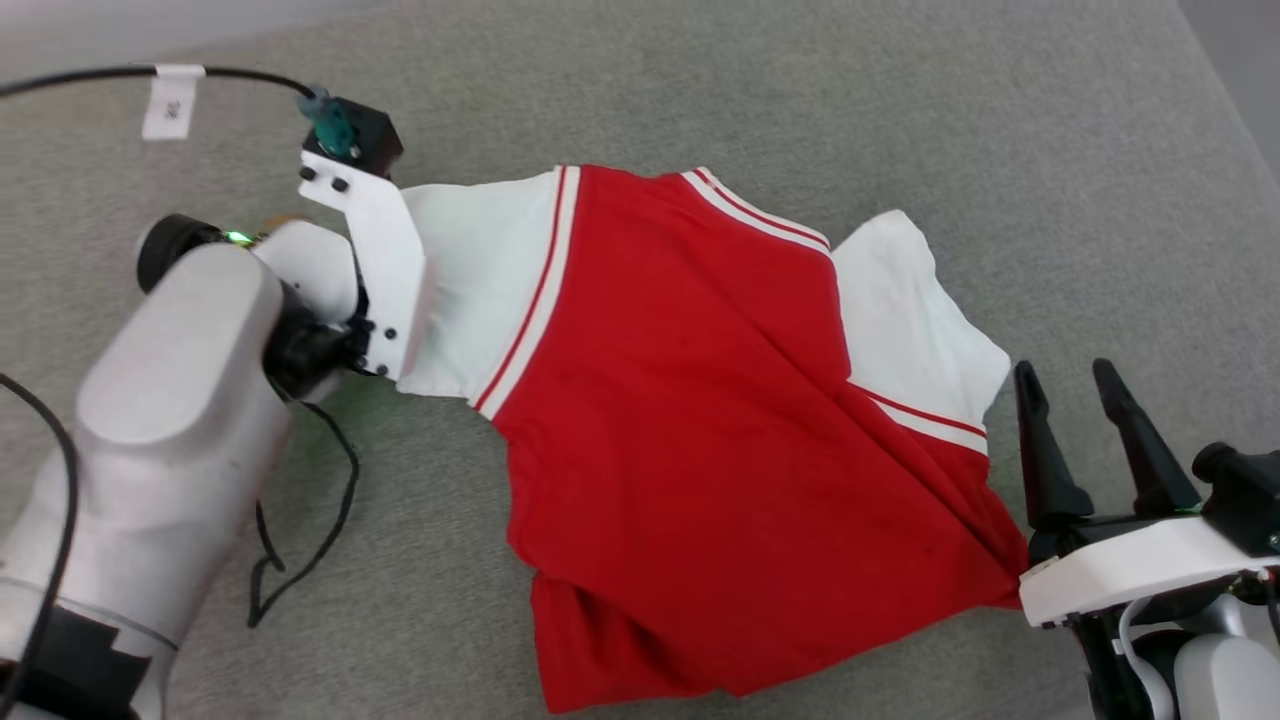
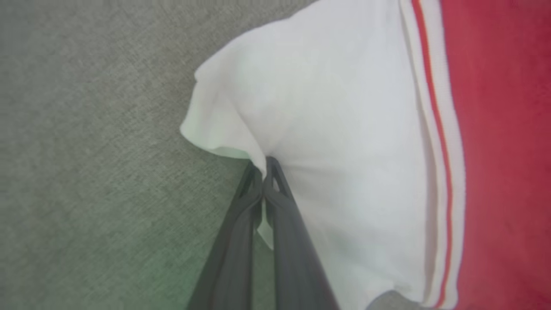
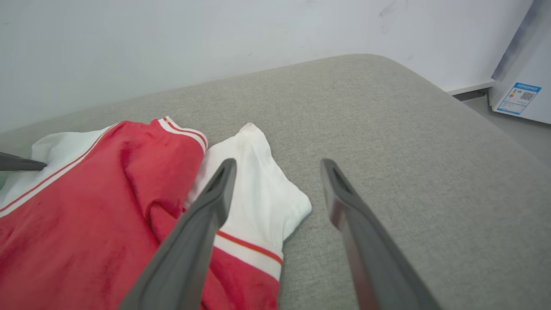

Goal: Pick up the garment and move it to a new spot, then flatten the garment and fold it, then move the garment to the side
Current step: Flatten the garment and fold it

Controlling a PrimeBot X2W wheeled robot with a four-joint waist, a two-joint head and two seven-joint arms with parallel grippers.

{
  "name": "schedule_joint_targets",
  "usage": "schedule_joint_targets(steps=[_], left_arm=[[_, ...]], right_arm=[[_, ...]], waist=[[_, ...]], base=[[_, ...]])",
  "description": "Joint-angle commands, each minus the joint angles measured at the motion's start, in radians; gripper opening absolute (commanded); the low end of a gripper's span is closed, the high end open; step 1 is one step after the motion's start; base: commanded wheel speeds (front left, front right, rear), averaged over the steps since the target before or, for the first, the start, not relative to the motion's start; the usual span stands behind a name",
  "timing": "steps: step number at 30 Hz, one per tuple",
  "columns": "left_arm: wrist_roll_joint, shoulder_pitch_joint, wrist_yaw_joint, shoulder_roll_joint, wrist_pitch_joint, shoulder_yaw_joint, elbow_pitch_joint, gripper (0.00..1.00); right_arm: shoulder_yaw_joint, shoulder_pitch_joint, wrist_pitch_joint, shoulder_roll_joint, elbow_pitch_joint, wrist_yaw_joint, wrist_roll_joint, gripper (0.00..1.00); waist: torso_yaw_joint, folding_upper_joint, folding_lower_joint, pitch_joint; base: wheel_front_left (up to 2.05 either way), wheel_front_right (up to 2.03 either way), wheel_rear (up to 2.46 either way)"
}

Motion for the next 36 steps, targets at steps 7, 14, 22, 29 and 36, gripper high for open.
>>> schedule_joint_targets(steps=[7,14,22,29,36], left_arm=[[0.041,0.086,0.028,0.016,-0.23,0.004,-0.078,0.0],[-0.012,0.326,0.133,0.09,-0.36,0.078,-0.24,0.0],[-0.118,0.664,0.278,0.148,-0.425,0.164,-0.402,0.0],[-0.173,0.872,0.346,0.1,-0.547,0.207,-0.426,1.0],[-0.054,0.864,0.376,0.044,-0.808,0.209,-0.448,1.0]], right_arm=[[-0.057,0.031,0.057,0.001,-0.038,0.0,-0.049,1.0],[-0.096,0.078,0.116,0.001,-0.078,0.0,-0.066,1.0],[-0.11,0.127,0.163,0.001,-0.103,0.0,-0.07,1.0],[-0.112,0.154,0.198,0.001,-0.116,0.0,-0.074,1.0],[-0.122,0.187,0.227,0.001,-0.135,0.0,-0.073,1.0]], waist=[[0.136,-0.0001,0.0,-0.121],[0.232,-0.0001,0.0,-0.206],[0.28,-0.0001,0.0,-0.262],[0.291,-0.0001,0.0,-0.315],[0.3,-0.0001,0.0,-0.376]], base=[[0.0,0.0,0.0],[0.0,0.0,0.0],[0.0,0.0,0.0],[0.0,0.0,0.0],[0.0,0.0,0.0]])
